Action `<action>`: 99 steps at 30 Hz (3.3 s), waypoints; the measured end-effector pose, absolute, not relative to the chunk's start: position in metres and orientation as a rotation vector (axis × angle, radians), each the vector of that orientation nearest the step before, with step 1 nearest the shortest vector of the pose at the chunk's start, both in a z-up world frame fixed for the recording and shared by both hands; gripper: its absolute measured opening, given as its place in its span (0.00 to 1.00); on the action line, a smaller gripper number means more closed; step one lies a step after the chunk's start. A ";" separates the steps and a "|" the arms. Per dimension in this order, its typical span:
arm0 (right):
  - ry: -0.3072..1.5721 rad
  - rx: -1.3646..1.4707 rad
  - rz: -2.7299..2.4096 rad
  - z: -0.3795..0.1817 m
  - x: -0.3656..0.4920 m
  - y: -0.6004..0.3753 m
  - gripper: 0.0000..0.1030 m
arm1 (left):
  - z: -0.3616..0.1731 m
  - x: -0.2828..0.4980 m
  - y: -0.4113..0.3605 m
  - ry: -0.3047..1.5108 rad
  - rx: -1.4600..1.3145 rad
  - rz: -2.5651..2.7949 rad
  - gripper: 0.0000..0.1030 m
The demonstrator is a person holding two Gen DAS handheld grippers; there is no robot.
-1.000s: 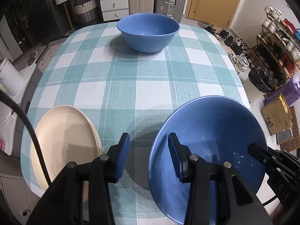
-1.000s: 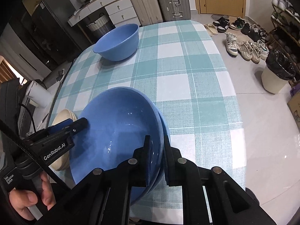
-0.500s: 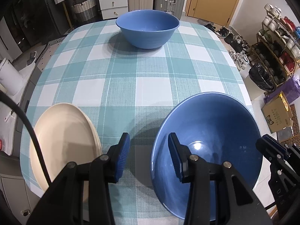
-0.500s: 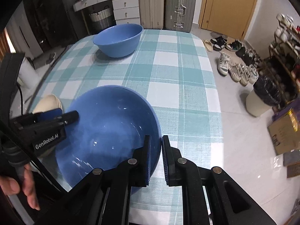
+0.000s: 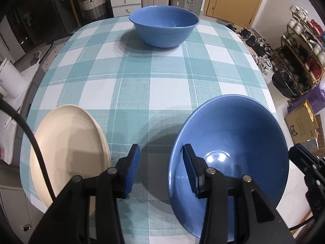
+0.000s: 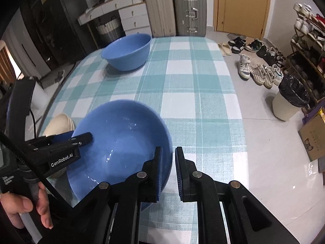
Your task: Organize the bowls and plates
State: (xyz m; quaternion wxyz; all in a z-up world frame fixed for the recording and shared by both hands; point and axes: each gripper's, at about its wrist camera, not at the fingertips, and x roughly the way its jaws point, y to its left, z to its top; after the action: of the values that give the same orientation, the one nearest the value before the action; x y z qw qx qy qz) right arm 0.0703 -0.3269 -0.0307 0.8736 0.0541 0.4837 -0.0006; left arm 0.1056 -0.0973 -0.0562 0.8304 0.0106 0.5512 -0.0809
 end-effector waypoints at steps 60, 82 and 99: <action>0.236 0.285 0.176 0.001 -0.057 -0.248 0.99 | 0.007 -0.027 0.016 0.343 0.011 -0.066 1.00; 0.290 0.325 0.149 -0.008 -0.048 -0.257 0.99 | 0.009 -0.030 0.015 0.328 0.005 -0.055 1.00; 0.269 0.252 0.266 0.003 -0.051 -0.232 0.99 | 0.045 -0.020 0.048 0.271 -0.163 -0.016 1.00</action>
State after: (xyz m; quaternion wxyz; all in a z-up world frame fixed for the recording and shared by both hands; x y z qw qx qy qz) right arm -0.0506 -0.2317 0.0029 0.9742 0.1251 0.1335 0.1321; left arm -0.0200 0.0480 0.0446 0.9875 -0.0812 0.1350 -0.0081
